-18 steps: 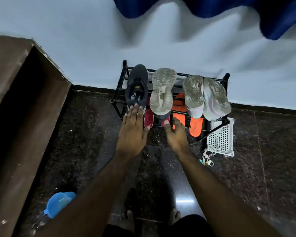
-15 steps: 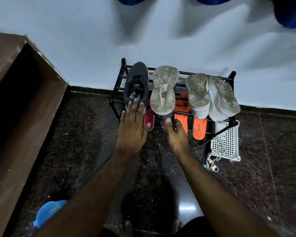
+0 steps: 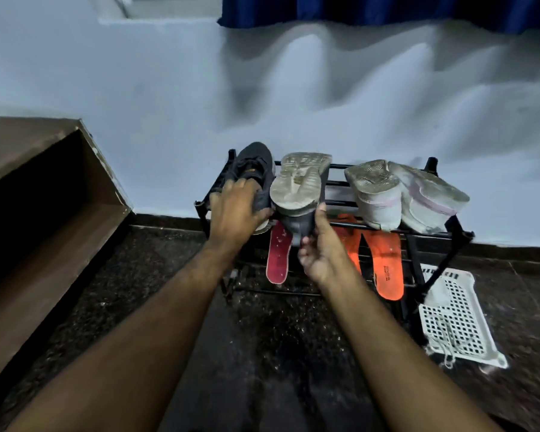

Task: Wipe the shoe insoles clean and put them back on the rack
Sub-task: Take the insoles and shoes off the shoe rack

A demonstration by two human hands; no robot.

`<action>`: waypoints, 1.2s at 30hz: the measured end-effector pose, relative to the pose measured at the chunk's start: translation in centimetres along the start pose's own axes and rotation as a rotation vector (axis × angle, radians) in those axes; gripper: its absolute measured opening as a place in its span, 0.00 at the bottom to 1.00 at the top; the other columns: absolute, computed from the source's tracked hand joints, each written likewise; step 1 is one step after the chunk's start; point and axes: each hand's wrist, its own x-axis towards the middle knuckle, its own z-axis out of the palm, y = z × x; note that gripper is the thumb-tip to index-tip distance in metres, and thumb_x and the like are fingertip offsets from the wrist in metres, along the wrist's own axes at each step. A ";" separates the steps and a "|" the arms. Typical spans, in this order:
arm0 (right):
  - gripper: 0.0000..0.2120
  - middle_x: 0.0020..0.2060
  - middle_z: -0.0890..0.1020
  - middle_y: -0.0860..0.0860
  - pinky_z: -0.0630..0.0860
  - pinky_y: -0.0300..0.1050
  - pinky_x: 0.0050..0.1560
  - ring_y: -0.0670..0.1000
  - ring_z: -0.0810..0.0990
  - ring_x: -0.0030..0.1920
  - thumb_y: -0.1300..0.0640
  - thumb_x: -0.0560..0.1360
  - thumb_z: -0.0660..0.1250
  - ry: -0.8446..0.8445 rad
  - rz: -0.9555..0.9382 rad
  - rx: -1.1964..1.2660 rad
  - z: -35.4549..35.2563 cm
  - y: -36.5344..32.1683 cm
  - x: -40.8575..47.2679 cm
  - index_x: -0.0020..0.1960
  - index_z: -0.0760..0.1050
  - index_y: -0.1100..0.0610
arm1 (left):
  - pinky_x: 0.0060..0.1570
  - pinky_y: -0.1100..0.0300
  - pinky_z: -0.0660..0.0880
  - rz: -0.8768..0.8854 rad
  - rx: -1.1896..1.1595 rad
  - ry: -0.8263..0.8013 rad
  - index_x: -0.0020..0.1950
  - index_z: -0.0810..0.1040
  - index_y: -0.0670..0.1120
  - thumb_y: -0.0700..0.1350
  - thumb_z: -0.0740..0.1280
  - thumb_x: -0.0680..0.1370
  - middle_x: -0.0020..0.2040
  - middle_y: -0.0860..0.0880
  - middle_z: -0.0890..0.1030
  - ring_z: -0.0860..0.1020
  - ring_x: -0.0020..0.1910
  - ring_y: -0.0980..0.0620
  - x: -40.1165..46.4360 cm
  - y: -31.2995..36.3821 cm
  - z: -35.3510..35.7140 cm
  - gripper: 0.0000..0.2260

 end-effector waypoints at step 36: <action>0.09 0.38 0.75 0.49 0.59 0.45 0.31 0.59 0.77 0.31 0.47 0.74 0.60 -0.489 -1.459 -2.043 -10.7 11.6 -12.4 0.47 0.65 0.52 | 0.32 0.59 0.58 0.454 -0.165 0.341 0.39 0.60 0.52 0.49 0.73 0.69 0.30 0.55 0.63 0.68 0.26 0.48 -23.1 -5.2 2.2 0.19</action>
